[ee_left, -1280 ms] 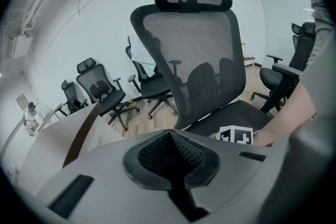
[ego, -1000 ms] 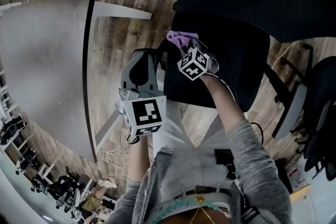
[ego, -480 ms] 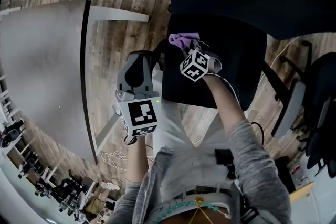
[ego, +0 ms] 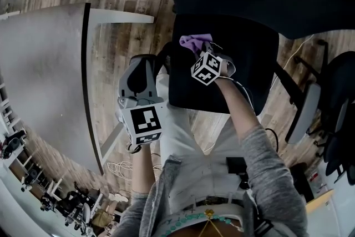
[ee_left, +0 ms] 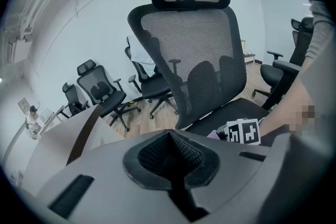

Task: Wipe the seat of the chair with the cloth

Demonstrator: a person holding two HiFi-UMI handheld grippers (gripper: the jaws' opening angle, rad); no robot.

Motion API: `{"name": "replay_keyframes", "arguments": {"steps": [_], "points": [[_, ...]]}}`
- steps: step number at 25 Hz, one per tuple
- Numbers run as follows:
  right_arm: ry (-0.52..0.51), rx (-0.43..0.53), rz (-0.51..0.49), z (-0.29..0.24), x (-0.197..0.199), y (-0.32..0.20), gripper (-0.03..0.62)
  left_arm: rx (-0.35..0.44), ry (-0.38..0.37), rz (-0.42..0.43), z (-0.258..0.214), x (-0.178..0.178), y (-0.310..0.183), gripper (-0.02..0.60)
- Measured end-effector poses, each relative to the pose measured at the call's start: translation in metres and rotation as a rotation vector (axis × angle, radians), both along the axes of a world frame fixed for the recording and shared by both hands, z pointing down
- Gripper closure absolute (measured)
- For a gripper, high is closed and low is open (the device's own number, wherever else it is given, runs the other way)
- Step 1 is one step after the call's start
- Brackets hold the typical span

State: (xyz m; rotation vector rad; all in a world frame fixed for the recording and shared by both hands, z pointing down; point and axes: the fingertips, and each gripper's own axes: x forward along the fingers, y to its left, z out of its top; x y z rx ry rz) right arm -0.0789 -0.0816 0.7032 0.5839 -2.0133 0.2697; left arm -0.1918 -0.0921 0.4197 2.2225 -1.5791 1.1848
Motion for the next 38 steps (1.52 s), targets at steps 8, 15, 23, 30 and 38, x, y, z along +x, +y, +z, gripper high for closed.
{"name": "replay_keyframes", "arguments": {"steps": [8,15,23,30,38], "points": [[0.023,-0.007,0.021,0.003,0.018,0.002,0.546,0.001,-0.006,0.001,-0.001,0.001,0.0,0.58],[0.037,-0.005,0.035,0.006,0.033,0.004,0.546,0.002,-0.007,0.003,-0.001,0.003,0.0,0.58],[0.063,-0.012,0.052,0.008,0.05,0.005,0.546,0.002,-0.008,0.001,-0.002,0.002,0.0,0.58],[0.085,-0.01,0.053,0.01,0.061,0.005,0.546,0.002,-0.007,0.002,-0.001,0.002,-0.001,0.58],[0.111,-0.02,0.066,0.011,0.08,0.006,0.546,0.005,-0.018,0.005,-0.002,0.003,-0.002,0.58]]}}
